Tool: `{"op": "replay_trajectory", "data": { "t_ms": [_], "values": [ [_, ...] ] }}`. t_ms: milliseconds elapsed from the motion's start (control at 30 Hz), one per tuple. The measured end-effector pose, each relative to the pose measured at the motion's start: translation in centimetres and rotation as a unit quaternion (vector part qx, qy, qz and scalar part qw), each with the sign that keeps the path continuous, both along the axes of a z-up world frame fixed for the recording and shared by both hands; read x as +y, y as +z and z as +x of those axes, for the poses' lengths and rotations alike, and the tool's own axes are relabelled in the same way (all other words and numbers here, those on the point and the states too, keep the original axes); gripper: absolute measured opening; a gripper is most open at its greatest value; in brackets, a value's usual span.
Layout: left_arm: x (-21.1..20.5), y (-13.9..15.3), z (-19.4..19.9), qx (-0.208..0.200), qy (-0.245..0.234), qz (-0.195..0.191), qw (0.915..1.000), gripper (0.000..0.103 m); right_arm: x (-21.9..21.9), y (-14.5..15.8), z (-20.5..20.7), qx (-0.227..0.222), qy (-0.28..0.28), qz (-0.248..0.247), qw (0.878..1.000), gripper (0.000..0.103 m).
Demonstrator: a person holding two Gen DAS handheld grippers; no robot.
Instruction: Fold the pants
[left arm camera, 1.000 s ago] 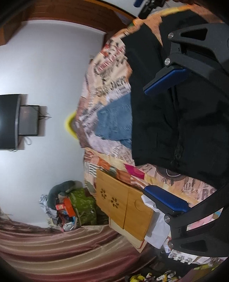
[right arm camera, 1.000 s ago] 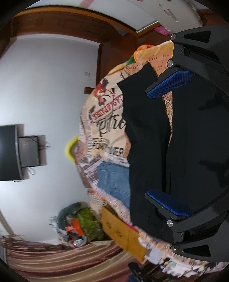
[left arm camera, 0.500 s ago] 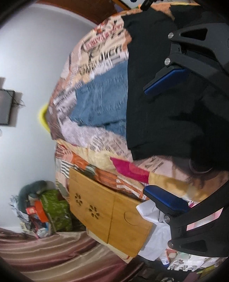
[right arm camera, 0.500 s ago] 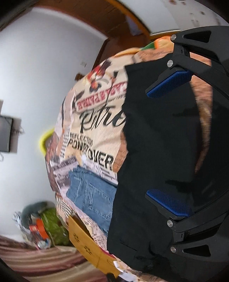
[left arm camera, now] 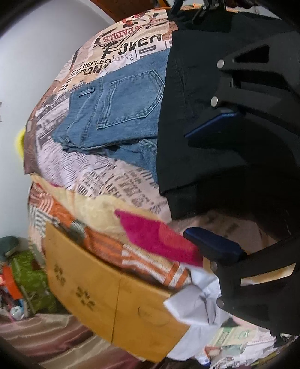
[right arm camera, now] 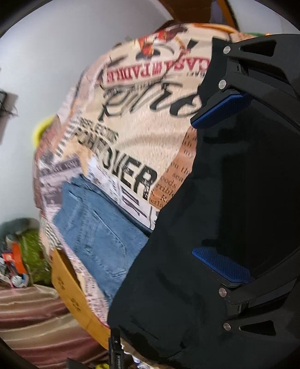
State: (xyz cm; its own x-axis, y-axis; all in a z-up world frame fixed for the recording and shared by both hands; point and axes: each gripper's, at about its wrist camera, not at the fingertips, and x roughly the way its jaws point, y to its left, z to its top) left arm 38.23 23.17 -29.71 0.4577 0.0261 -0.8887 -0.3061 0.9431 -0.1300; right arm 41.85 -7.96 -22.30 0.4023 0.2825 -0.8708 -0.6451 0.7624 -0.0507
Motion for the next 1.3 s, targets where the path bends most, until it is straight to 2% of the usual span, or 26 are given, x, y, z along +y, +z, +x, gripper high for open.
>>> {"op": "replay_trajectory", "data": {
  "t_ms": [100,167,233,300,333,400,433,567,733,767,800,900,1100,1300],
  "values": [
    [0.1,-0.9,0.9,0.014,-0.003,-0.021,0.9997,0.062,0.8,-1.1,0.9,0.018,0.014,-0.003,1.0,0.086],
    [0.3,-1.3,1.3,0.016,-0.002,-0.042,0.999,0.054,1.5,-1.9,1.5,0.04,0.024,0.001,0.999,0.074],
    [0.4,-1.5,1.4,0.015,-0.002,-0.046,0.9988,0.048,1.9,-2.4,1.5,0.046,0.03,0.005,0.998,0.068],
    [0.4,-1.4,1.4,0.016,-0.001,-0.041,0.999,0.037,2.2,-2.9,1.4,0.049,0.03,0.015,0.998,0.064],
    [0.4,-1.3,1.3,0.016,-0.002,-0.041,0.999,0.031,2.2,-3.0,1.2,0.047,0.027,0.023,0.998,0.058],
    [0.5,-0.8,1.1,0.01,-0.006,-0.042,0.9991,0.026,2.3,-3.0,0.6,0.036,0.028,0.03,0.999,0.045],
    [0.5,-0.5,1.0,0.007,-0.009,-0.039,0.9992,0.024,2.4,-3.0,0.3,0.031,0.032,0.03,0.999,0.034],
    [0.4,0.8,0.6,-0.006,-0.013,-0.03,0.9994,0.021,2.9,-2.8,-0.3,0.021,0.042,0.023,0.999,0.008],
    [-0.1,2.9,0.6,-0.026,-0.022,-0.006,0.9994,0.018,3.0,-2.0,-0.8,-0.01,0.042,0.014,0.999,0.005],
    [-0.3,3.4,0.8,-0.029,-0.025,0.006,0.9993,0.01,2.9,-1.7,-0.6,-0.014,0.039,0.018,0.999,0.005],
    [-0.4,3.9,1.1,-0.031,-0.025,0.017,0.9991,0.005,2.7,-1.1,-0.3,-0.019,0.035,0.027,0.999,0.005],
    [-0.1,5.2,1.8,-0.042,-0.024,0.01,0.9988,0.005,2.6,0.7,0.5,-0.041,0.021,0.041,0.998,0.004],
    [-0.8,8.9,2.6,-0.078,-0.031,0.025,0.9962,0.005,2.4,5.5,1.7,-0.091,-0.003,0.063,0.994,0.004],
    [-2.2,12.2,0.4,-0.108,-0.048,0.047,0.9919,0.005,1.2,8.6,-1.4,-0.107,0.006,0.079,0.991,0.004]
  ]
}}
